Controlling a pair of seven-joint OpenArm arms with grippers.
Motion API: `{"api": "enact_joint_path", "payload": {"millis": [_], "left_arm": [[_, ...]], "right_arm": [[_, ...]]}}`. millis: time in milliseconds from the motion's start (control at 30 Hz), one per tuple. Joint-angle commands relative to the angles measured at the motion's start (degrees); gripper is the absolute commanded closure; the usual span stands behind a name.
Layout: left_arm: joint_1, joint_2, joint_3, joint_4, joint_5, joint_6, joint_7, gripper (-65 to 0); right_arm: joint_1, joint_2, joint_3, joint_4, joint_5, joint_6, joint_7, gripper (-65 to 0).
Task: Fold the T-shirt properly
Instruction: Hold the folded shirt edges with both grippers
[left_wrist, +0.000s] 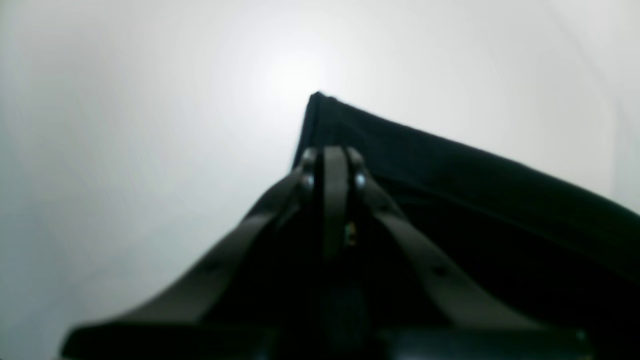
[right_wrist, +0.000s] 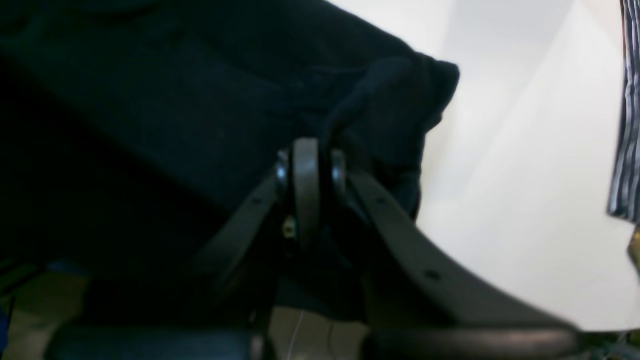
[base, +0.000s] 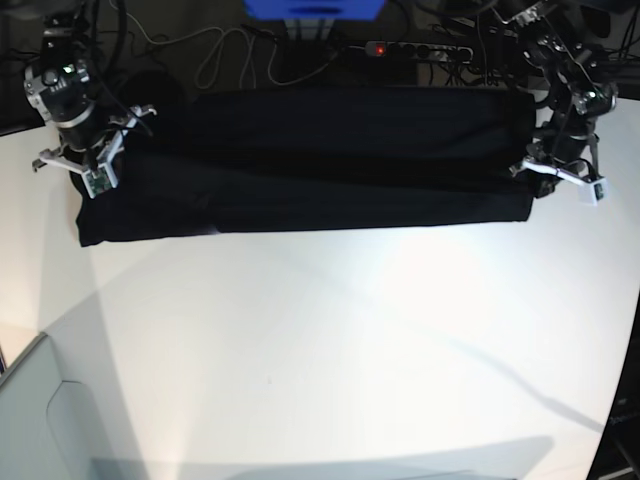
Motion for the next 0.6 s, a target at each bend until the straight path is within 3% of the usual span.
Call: {"api": "enact_joint_path", "payload": {"millis": [0,567], "left_arm": [[-0.3,-0.8,-0.3,1.0,-0.7,-0.2,-1.1,0.0],[1.7,-0.6,-0.1,-2.8,-0.7,-0.2,-1.1,0.0]], "right_arm": [[-0.1,0.7,0.5,0.0,0.1,0.5,0.9,0.0],[-1.3,0.8,0.7,-2.8,0.1,0.5,0.9,-0.1]]}}
